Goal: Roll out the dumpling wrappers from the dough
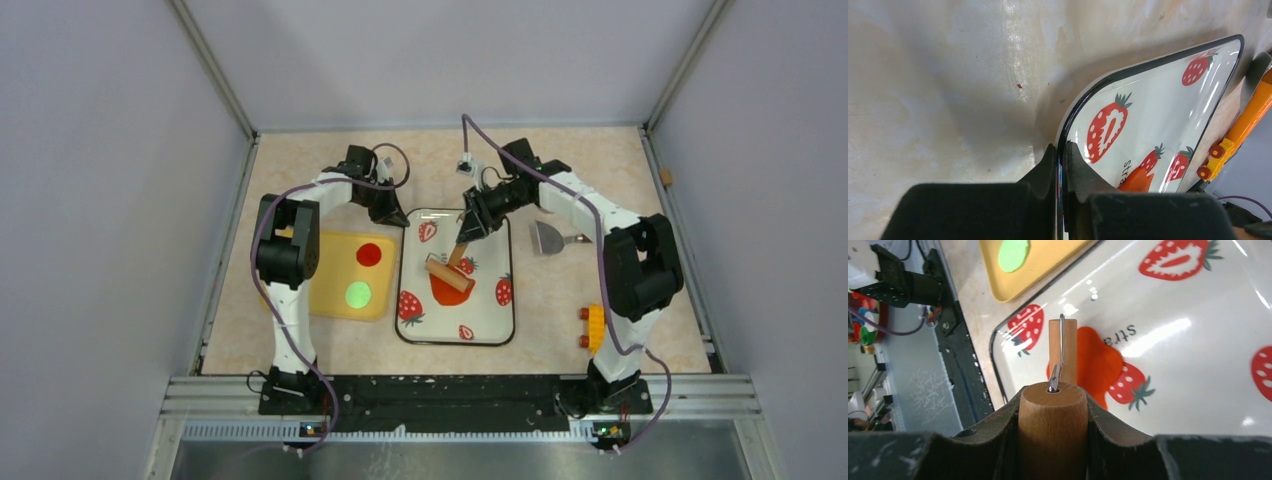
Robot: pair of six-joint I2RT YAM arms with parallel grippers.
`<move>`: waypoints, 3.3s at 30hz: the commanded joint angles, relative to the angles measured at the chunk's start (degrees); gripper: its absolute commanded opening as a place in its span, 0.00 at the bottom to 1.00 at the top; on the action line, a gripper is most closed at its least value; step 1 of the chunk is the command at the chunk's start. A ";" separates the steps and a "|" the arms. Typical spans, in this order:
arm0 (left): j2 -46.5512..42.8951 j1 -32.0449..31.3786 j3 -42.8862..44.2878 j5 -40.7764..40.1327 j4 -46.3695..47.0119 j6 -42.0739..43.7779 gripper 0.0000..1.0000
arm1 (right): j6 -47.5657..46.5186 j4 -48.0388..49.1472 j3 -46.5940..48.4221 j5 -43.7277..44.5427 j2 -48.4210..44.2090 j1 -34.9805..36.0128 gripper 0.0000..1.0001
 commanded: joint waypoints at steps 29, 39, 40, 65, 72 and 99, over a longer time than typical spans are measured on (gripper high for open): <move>-0.60 0.32 -0.42 -4.89 0.77 1.94 0.00 | 5.16 3.83 2.12 -3.57 0.68 3.55 0.00; -0.67 0.02 -0.64 -4.54 0.67 2.39 0.00 | 11.38 7.02 -2.60 2.94 -5.32 -1.81 0.00; -0.87 -0.07 -0.73 -4.55 0.69 2.39 0.00 | 12.14 7.74 -3.26 2.78 -4.65 -2.48 0.00; -0.97 -0.12 -0.74 -5.69 0.85 2.39 0.00 | 14.05 12.82 -13.23 16.73 6.50 2.14 0.00; -0.86 -0.12 -0.68 -5.83 0.94 2.26 0.00 | 16.18 14.78 -9.82 5.82 5.89 3.78 0.00; -1.90 -0.29 -2.14 -6.58 0.77 3.52 0.00 | 12.80 6.75 -12.23 26.06 0.70 -3.60 0.00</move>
